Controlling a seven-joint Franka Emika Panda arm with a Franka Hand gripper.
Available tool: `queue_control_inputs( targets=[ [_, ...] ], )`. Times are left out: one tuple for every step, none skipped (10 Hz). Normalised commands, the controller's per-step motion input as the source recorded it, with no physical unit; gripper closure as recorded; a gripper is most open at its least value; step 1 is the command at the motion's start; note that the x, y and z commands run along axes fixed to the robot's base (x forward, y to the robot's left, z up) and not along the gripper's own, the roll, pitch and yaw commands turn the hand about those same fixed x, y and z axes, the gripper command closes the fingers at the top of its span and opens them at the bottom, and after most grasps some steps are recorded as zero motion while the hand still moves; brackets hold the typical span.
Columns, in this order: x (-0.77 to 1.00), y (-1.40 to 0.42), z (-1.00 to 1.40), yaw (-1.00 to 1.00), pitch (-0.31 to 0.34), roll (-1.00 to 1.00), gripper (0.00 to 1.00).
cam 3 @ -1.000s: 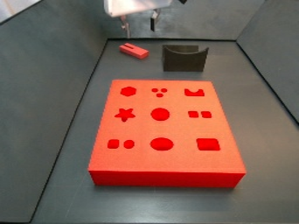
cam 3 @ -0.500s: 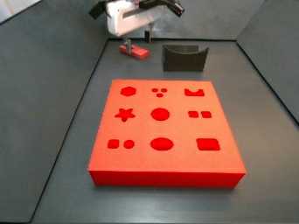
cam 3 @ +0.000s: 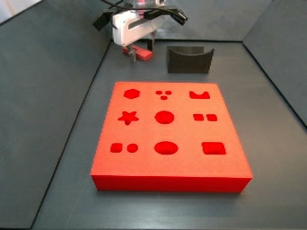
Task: Pick up the double-square object. Move up. Place the double-square object on the fixture. Regrasp the double-square object. Move to above the board. Insert the double-square object.
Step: Pick up the double-square object, then move up.
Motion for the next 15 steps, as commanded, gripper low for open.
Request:
queue_control_inputs(
  targets=[
    [0.00, 0.00, 0.00, 0.00, 0.000, 0.00, 0.00],
    [0.00, 0.00, 0.00, 0.00, 0.000, 0.00, 1.00],
    [0.00, 0.00, 0.00, 0.00, 0.000, 0.00, 1.00],
    [0.00, 0.00, 0.00, 0.00, 0.000, 0.00, 1.00],
    [0.00, 0.00, 0.00, 0.00, 0.000, 0.00, 1.00],
    [0.00, 0.00, 0.00, 0.00, 0.000, 0.00, 1.00],
    [0.00, 0.00, 0.00, 0.00, 0.000, 0.00, 1.00],
    [0.00, 0.00, 0.00, 0.00, 0.000, 0.00, 1.00],
    [0.00, 0.00, 0.00, 0.00, 0.000, 0.00, 1.00],
    [0.00, 0.00, 0.00, 0.00, 0.000, 0.00, 1.00],
    [0.00, 0.00, 0.00, 0.00, 0.000, 0.00, 1.00],
    [0.00, 0.00, 0.00, 0.00, 0.000, 0.00, 1.00],
    [0.00, 0.00, 0.83, 0.00, 0.000, 0.00, 1.00],
    [-0.09, 0.07, 0.76, 0.04, 0.035, 0.01, 1.00],
    [-0.10, 0.06, 0.70, 0.03, 0.030, 0.01, 1.00]
  ],
)
